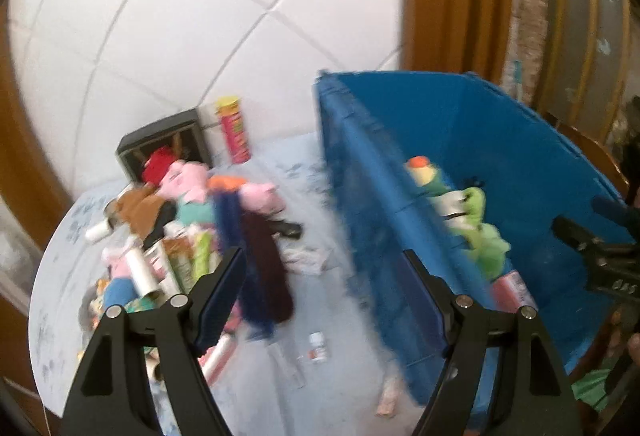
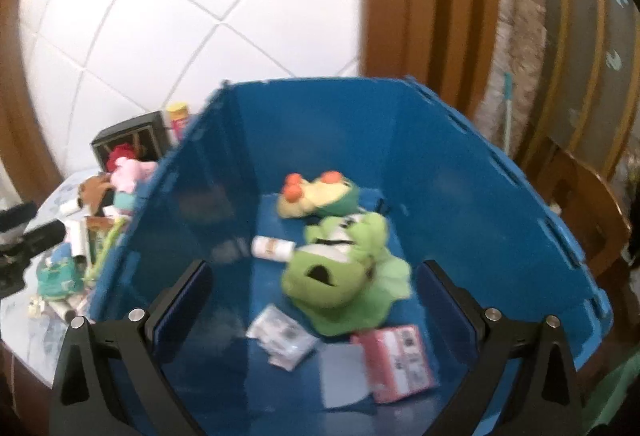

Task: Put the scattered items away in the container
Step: 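Move both tools back over the table beside the crate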

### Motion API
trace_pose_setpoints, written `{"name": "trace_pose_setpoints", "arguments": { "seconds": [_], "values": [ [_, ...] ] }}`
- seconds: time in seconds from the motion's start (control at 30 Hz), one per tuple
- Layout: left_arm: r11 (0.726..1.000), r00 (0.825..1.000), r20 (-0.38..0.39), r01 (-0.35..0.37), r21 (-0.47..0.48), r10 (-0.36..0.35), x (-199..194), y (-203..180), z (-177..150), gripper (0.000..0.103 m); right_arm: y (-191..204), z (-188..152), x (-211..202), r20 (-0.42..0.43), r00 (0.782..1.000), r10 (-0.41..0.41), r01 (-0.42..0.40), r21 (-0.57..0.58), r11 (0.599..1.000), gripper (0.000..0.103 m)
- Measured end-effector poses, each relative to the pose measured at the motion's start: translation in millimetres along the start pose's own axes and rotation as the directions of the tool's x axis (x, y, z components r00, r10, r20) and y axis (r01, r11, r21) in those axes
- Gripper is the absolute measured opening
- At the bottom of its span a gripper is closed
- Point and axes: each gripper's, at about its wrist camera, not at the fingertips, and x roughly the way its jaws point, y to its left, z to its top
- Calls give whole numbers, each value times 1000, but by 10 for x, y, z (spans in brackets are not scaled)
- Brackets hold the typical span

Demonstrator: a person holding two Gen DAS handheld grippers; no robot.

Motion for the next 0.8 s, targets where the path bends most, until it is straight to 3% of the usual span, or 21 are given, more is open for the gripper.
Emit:
{"name": "trace_pose_setpoints", "arguments": {
  "seconds": [0.37, 0.57, 0.8],
  "values": [
    [988, 991, -92, -111, -108, 102, 110, 1401, -650, 77, 1250, 101, -121, 56, 995, 82, -77, -81, 994, 103],
    [979, 981, -139, -157, -133, 139, 127, 2059, -1020, 77, 1954, 19, -89, 47, 990, 130, -124, -108, 986, 103],
    [984, 973, -203, -137, -111, 112, 375, 2392, -1382, 77, 2475, -299, 83, 10, 989, 146, -145, -96, 985, 103]
  ]
}}
